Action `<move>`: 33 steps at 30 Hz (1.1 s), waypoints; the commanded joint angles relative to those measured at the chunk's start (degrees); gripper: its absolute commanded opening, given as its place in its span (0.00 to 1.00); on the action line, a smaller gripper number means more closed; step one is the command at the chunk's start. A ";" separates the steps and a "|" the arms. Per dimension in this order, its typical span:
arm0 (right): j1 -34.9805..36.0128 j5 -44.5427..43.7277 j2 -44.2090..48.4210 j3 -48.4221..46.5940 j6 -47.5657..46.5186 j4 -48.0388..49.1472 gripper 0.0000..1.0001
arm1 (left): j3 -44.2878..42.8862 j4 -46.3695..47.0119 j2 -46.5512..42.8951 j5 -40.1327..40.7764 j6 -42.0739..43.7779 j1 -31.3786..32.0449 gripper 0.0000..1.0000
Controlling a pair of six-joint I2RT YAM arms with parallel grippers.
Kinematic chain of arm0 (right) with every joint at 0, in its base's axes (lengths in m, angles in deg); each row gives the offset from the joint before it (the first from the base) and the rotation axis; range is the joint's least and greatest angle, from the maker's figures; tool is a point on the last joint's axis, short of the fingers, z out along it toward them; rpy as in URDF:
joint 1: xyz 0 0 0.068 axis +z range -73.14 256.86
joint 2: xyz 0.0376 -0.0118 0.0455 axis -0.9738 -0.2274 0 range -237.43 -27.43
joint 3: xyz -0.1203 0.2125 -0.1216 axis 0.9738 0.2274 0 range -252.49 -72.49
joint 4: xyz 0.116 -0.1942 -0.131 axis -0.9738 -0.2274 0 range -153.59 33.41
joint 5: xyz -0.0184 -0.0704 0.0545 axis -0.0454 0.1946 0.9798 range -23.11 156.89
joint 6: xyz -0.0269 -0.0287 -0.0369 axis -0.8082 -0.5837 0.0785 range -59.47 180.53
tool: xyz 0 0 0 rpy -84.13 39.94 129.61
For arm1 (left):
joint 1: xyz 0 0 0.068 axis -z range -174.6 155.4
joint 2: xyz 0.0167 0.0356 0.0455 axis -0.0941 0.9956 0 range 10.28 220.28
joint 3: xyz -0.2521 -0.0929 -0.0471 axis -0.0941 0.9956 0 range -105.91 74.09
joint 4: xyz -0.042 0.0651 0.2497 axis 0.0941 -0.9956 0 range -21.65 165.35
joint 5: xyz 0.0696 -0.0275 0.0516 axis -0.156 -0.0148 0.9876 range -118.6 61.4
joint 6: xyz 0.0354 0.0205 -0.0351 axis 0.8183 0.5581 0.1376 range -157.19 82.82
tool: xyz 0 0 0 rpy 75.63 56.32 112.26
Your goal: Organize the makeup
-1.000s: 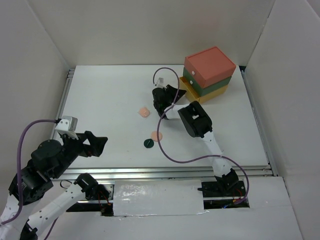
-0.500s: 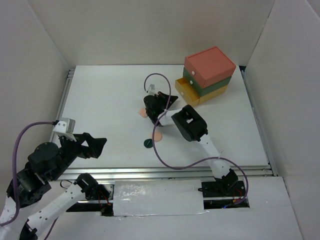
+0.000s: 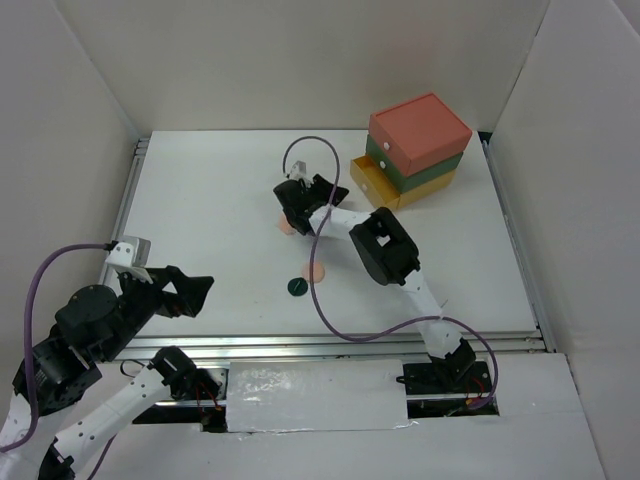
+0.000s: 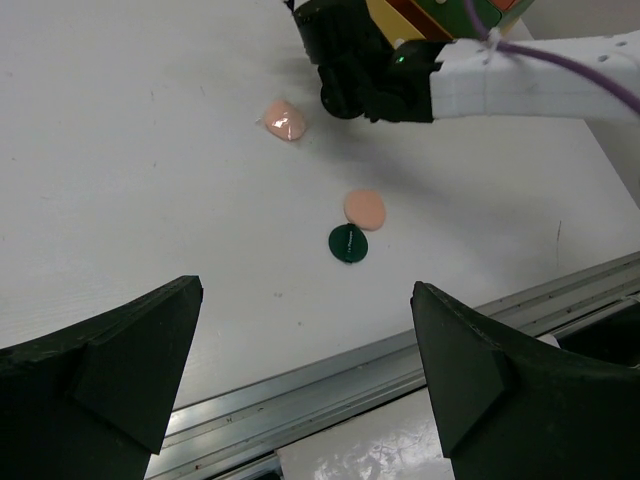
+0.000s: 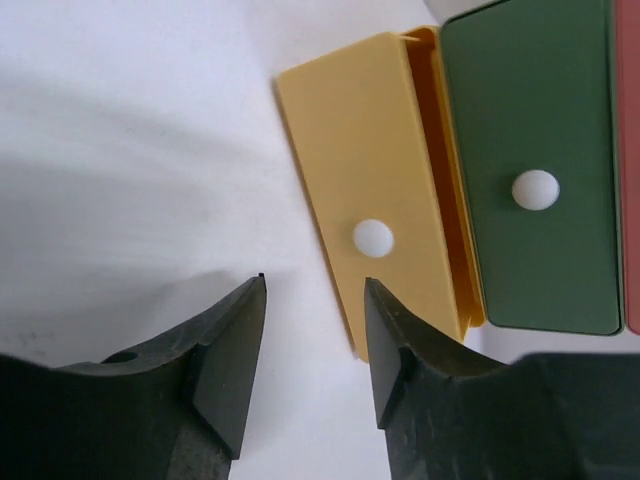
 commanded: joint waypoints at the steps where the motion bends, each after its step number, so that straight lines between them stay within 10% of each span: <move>1: -1.24 10.24 11.04 -5.52 26.93 -28.19 0.53 | -0.10 2.63 -0.04 0.01 1.25 0.32 0.99; 10: -6.16 22.19 12.54 -10.69 31.76 -41.72 0.75 | -0.10 2.63 0.14 0.27 1.08 0.32 0.99; 33: -15.40 44.61 14.74 -8.24 31.68 -44.90 0.77 | -0.19 2.45 1.10 0.36 1.08 0.32 0.99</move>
